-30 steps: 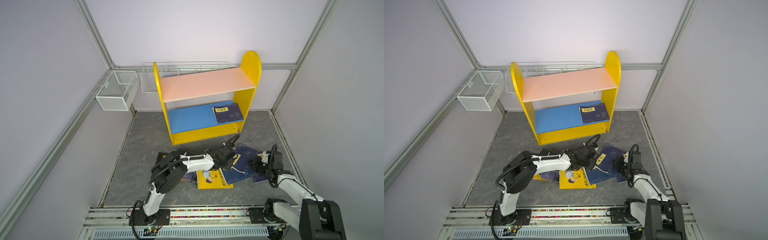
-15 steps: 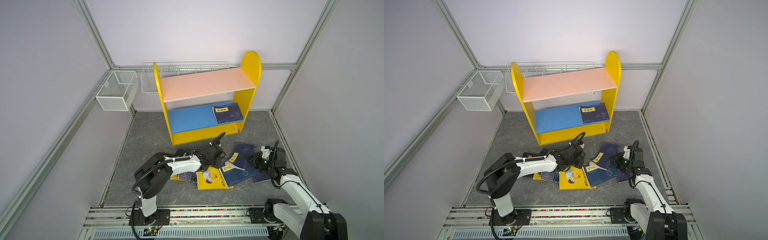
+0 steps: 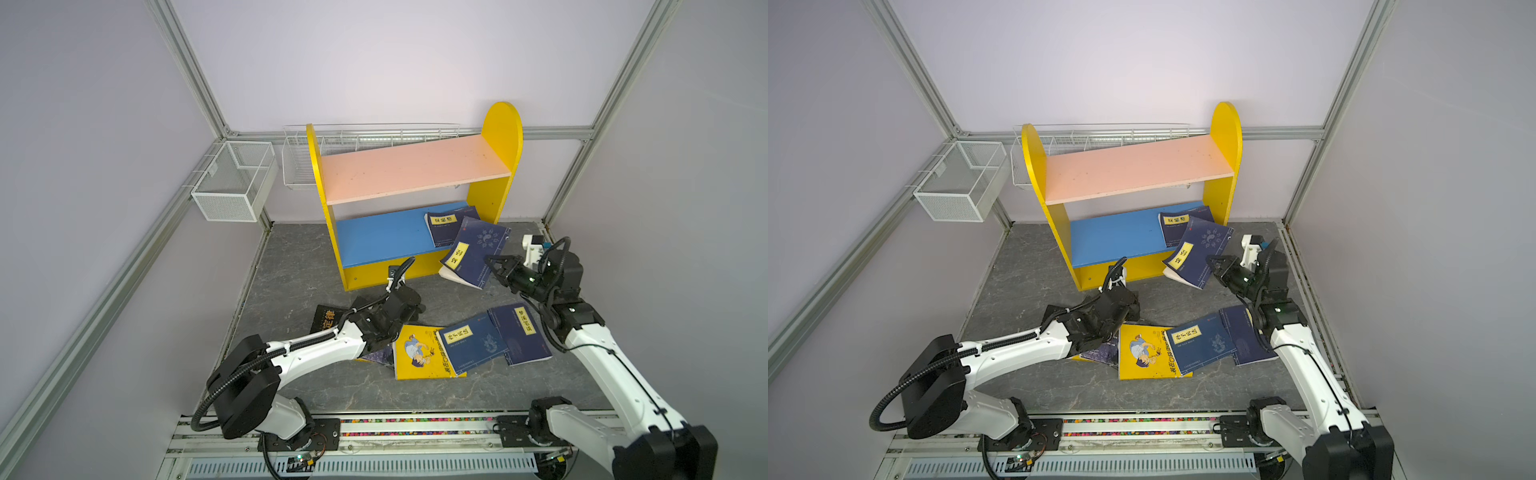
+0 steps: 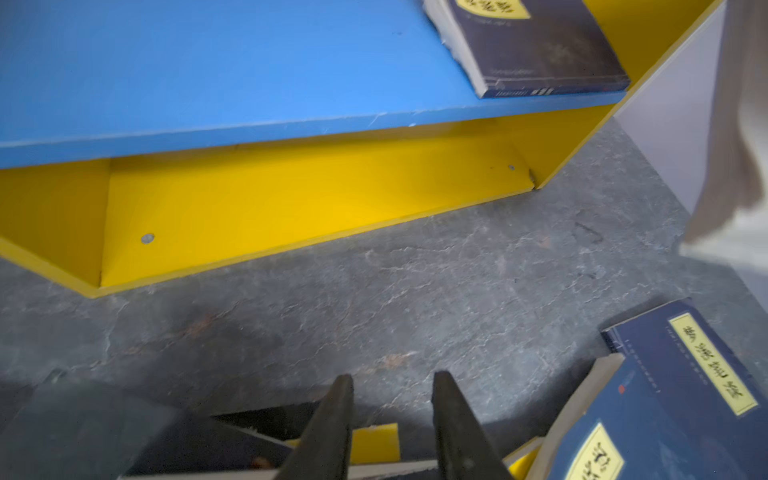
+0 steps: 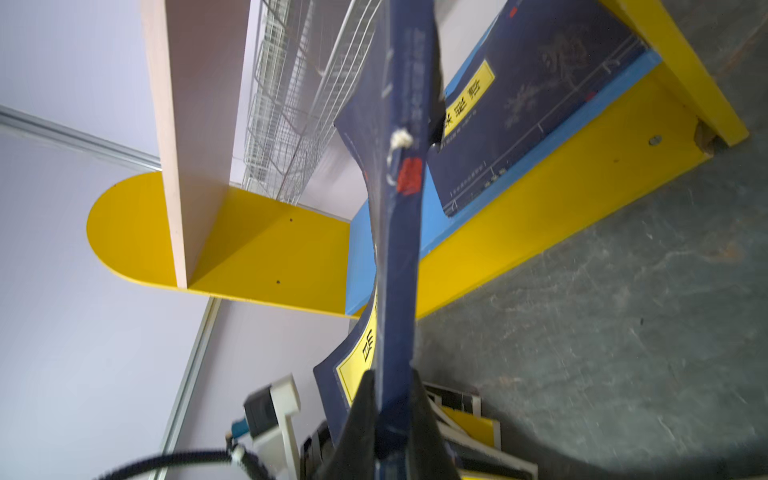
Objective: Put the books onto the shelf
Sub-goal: 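Grip the yin-yang book edge with both grippers and lift it, then carry the yin-yang book to the blue shelf with the right gripper while the left withdraws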
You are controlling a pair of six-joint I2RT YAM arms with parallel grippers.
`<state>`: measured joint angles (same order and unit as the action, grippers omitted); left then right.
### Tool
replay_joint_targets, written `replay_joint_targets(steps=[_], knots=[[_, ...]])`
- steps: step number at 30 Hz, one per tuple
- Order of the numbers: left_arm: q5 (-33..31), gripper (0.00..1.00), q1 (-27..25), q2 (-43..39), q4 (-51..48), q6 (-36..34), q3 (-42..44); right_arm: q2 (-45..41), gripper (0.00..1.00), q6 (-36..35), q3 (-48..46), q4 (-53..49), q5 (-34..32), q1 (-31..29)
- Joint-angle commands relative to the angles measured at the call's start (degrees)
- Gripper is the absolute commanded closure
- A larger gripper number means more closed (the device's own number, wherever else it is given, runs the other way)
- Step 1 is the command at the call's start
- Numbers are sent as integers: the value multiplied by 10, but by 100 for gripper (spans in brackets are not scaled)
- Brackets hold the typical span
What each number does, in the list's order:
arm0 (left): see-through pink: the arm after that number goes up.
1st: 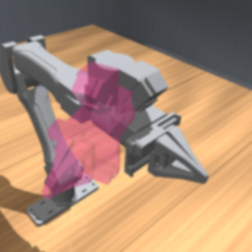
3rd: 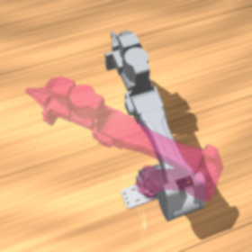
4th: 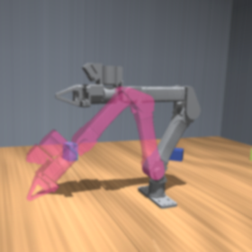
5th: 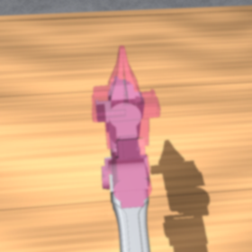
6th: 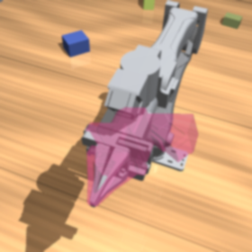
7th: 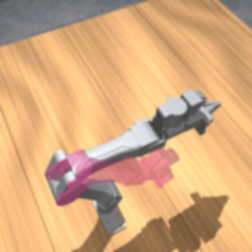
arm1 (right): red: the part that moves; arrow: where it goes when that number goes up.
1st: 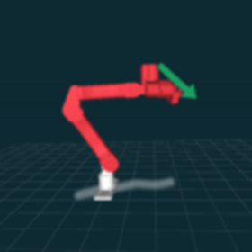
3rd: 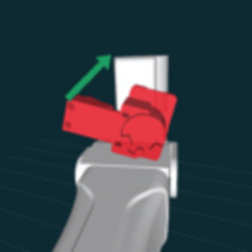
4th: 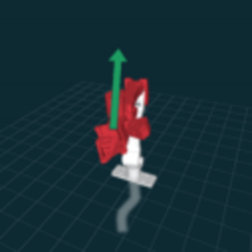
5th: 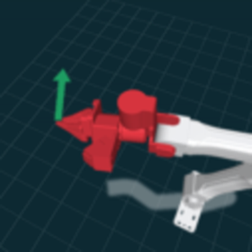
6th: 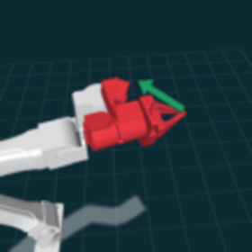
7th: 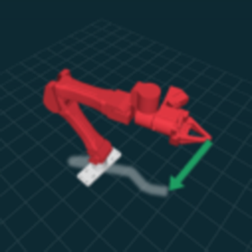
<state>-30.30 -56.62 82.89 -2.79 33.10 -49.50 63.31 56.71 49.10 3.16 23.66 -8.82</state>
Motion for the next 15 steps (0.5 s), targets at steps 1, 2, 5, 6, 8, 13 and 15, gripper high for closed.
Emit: replay_joint_targets(steps=[1, 2, 5, 6, 8, 13, 15], knots=[[-38, 65, 0, -24, 26, 43, 30, 59, 94, 50, 43, 129, -79, -21], [-40, 65, 1, -29, 25, 46, 36, 81, 94, 56, 50, 163, -92, -26], [-48, 64, 1, -37, 8, 47, 43, 137, 94, 79, 66, 253, -139, -48], [-53, 64, 1, -39, -4, 47, 42, 156, 94, 91, 71, 279, -154, -52], [-62, 64, 0, -41, -24, 47, 41, 188, 94, 110, 82, 309, -180, -57], [-73, 63, 1, -48, -42, 45, 46, 250, 94, 151, 96, 366, -265, -81], [-77, 63, 1, -49, -45, 43, 46, 264, 94, 159, 95, 375, -318, -96]])
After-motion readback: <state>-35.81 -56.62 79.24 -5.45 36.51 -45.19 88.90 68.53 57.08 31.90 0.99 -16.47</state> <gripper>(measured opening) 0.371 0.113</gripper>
